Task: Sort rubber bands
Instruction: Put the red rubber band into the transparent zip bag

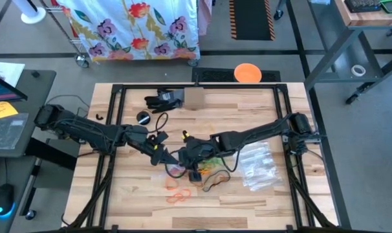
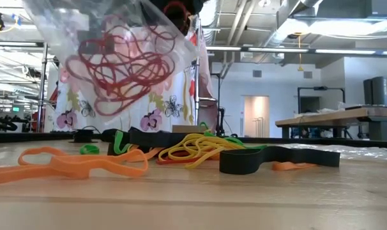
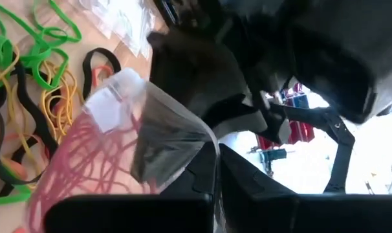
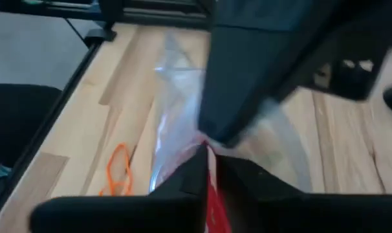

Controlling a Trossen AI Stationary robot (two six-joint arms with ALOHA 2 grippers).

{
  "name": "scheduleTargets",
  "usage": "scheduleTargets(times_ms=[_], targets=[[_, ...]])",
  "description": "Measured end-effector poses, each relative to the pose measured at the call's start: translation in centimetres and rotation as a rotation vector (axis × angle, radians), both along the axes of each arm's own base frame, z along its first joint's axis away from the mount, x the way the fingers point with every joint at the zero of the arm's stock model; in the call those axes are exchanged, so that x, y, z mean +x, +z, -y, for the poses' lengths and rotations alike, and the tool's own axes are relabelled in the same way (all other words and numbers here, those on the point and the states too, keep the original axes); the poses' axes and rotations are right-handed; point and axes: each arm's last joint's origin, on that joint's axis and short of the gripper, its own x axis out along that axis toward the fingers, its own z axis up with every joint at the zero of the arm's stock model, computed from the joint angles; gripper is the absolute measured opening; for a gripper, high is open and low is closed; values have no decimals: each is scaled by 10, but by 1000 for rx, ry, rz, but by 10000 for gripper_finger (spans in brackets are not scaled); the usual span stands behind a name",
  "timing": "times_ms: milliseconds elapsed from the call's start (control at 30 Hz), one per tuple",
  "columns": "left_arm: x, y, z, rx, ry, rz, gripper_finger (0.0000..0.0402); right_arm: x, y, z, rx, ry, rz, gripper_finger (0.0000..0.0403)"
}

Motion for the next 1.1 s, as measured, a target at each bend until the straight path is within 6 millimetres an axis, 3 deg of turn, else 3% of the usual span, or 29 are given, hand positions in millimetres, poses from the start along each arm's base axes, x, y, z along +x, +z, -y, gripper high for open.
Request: scheduleTargets(times_ms=[200, 533, 700, 900, 1100], targets=[[-1, -4, 0, 20, 0, -33, 0, -3, 10, 0, -71, -14, -58, 100], [-14, 1, -7, 62, 29, -66, 0, -20, 51, -10, -152, -15, -147, 101], [-28, 10, -18, 95, 84, -54, 0, -22, 70, -15, -127, -8, -43, 101], [-29, 15, -16, 77, 68, -18, 0, -20, 58, -4, -162, -91, -118, 101], [-47, 27, -23, 85, 120, 18, 0, -37, 52, -27, -249, -196, -170, 101]])
